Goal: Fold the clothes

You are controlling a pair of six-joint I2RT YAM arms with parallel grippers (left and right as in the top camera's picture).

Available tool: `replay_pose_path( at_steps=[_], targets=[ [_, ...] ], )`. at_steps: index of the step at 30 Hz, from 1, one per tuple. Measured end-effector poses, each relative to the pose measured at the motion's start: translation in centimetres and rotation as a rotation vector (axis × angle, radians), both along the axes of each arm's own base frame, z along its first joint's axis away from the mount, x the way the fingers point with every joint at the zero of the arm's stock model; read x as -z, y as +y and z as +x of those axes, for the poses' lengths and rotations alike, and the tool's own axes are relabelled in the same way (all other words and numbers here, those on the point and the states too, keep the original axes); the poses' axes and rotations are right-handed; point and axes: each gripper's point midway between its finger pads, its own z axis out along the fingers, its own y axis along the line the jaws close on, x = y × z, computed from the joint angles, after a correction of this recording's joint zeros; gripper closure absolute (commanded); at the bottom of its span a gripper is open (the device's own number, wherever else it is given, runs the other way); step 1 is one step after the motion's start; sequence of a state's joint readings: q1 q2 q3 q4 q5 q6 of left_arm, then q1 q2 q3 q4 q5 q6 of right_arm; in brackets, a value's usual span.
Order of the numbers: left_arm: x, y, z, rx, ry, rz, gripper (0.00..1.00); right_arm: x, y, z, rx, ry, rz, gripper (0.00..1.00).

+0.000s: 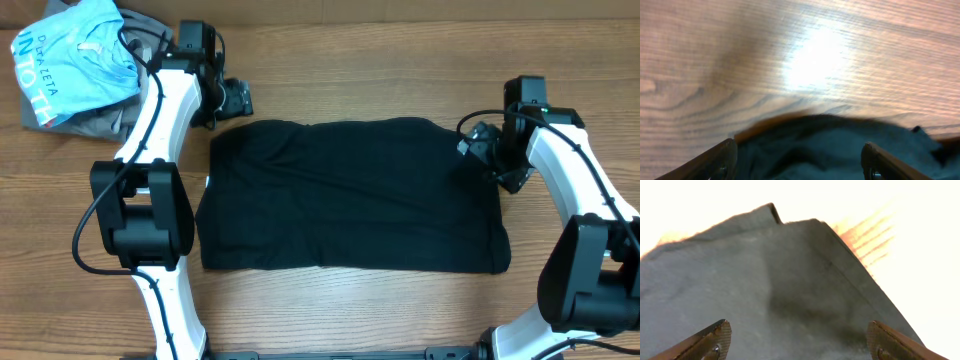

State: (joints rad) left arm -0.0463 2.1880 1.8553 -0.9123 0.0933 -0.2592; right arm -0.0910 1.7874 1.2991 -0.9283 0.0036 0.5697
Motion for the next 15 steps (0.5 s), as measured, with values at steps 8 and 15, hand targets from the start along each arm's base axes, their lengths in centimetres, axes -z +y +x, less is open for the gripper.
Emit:
replay_pose_path(
  at_steps=[8, 15],
  targets=[
    [-1.0, -6.4, 2.7, 0.206, -0.152, -0.057, 0.21, -0.5, 0.5, 1.6, -0.048, -0.069, 0.018, 0.09],
    [4.4, -12.2, -1.2, 0.496, -0.009, -0.065, 0.18, -0.3, 0.7, 1.0, -0.057, -0.045, 0.032, 0.09]
  ],
)
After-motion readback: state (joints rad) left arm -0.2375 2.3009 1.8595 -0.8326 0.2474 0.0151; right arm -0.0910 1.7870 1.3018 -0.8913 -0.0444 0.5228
